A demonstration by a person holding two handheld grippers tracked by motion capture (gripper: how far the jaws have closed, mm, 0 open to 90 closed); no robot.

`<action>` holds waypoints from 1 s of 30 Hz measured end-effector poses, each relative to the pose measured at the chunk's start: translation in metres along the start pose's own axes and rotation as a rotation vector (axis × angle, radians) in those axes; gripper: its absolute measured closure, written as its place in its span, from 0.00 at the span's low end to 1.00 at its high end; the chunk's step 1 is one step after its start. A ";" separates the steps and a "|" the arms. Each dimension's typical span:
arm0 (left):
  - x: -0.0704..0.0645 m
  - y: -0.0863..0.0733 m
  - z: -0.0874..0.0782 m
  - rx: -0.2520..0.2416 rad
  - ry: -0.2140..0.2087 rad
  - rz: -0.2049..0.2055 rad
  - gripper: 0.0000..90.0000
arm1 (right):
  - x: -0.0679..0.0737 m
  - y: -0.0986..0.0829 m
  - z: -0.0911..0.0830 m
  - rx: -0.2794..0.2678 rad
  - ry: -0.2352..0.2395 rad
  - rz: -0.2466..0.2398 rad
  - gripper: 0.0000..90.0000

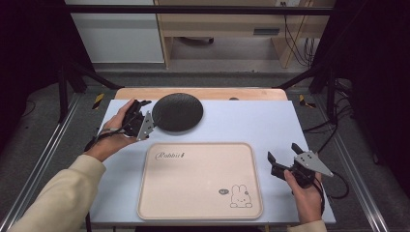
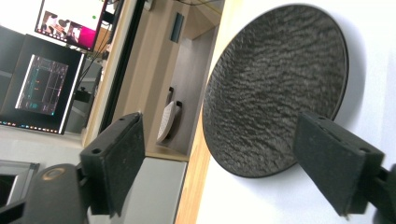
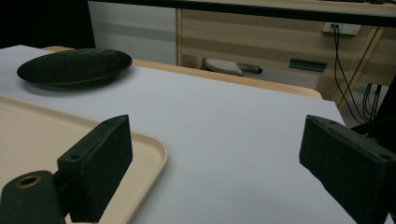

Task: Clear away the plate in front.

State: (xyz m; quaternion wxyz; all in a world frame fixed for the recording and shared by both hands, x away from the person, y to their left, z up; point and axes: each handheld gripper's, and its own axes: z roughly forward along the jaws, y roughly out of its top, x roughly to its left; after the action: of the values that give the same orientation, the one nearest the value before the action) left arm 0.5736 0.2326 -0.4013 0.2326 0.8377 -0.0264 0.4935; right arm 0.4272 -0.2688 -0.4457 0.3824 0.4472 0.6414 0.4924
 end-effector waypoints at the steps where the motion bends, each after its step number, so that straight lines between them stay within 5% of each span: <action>1: -0.002 -0.002 0.002 0.011 0.008 0.029 0.19 | 0.000 0.000 0.000 0.000 0.000 0.000 0.11; 3: -0.011 -0.007 0.008 0.034 0.014 0.096 0.21 | 0.000 0.000 -0.001 -0.002 -0.003 0.000 0.11; 10: -0.024 -0.019 0.018 0.059 0.008 0.197 0.38 | -0.001 0.000 0.000 -0.003 -0.009 -0.012 0.11; 11: -0.029 -0.021 0.020 0.066 0.012 0.245 0.40 | -0.001 0.000 0.000 -0.004 -0.010 -0.011 0.12; 17: -0.043 -0.027 0.029 0.061 0.034 0.322 0.48 | -0.003 0.000 -0.001 -0.006 -0.021 -0.012 0.12; 20: -0.045 -0.027 0.032 0.059 0.041 0.337 0.50 | -0.004 0.000 -0.001 -0.007 -0.024 -0.013 0.12; 25: -0.038 -0.021 0.031 0.024 0.035 0.294 0.52 | -0.004 0.000 -0.002 -0.010 -0.036 -0.012 0.12; 30: -0.028 -0.012 0.030 0.029 0.012 0.365 0.51 | -0.004 0.001 -0.002 -0.011 -0.045 -0.013 0.12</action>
State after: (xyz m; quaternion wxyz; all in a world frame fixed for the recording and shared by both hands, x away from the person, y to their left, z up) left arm 0.5869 0.2255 -0.4417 0.1270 0.8193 -0.1695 0.5328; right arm 0.4262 -0.2733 -0.4445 0.4024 0.4521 0.6328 0.4830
